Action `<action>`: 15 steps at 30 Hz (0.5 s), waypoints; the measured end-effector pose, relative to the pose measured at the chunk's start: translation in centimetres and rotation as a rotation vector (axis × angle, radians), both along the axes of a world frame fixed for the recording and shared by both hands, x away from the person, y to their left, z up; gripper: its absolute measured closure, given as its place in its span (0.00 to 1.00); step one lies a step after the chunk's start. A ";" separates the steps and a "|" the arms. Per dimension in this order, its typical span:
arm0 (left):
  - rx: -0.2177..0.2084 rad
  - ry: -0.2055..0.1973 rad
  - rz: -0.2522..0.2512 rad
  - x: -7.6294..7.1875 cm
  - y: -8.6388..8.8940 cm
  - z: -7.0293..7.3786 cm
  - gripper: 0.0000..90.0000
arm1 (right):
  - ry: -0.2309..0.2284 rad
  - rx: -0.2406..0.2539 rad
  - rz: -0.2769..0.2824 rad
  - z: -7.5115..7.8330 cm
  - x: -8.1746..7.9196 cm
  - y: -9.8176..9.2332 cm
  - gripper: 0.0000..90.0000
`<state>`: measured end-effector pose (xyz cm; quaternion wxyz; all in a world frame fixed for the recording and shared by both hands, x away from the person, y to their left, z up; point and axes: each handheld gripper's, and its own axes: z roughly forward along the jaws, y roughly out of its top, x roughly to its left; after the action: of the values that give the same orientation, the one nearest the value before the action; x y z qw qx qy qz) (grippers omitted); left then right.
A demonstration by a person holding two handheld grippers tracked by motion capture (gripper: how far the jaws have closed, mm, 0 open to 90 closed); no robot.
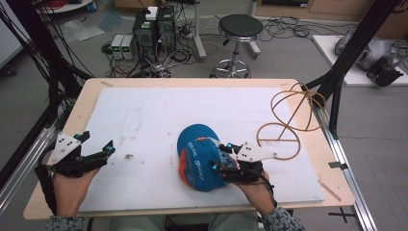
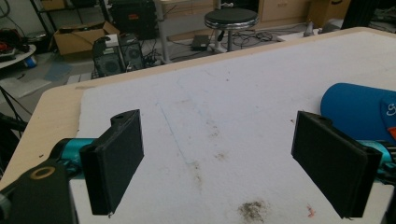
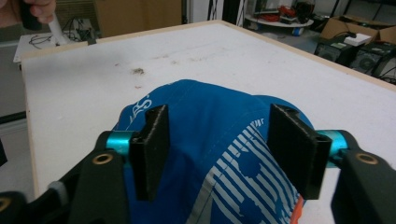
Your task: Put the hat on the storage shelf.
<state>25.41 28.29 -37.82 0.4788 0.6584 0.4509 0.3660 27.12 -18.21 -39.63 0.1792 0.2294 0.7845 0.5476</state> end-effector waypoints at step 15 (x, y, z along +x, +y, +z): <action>0.008 0.001 -0.006 0.0 -0.2 0.0 0.20 | -0.020 -0.072 0.022 0.0 0.0 0.6 0.86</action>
<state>25.40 28.12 -37.81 0.4767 0.6620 0.4478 0.3660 27.16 -17.63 -39.62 0.1890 0.2088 0.8042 0.5233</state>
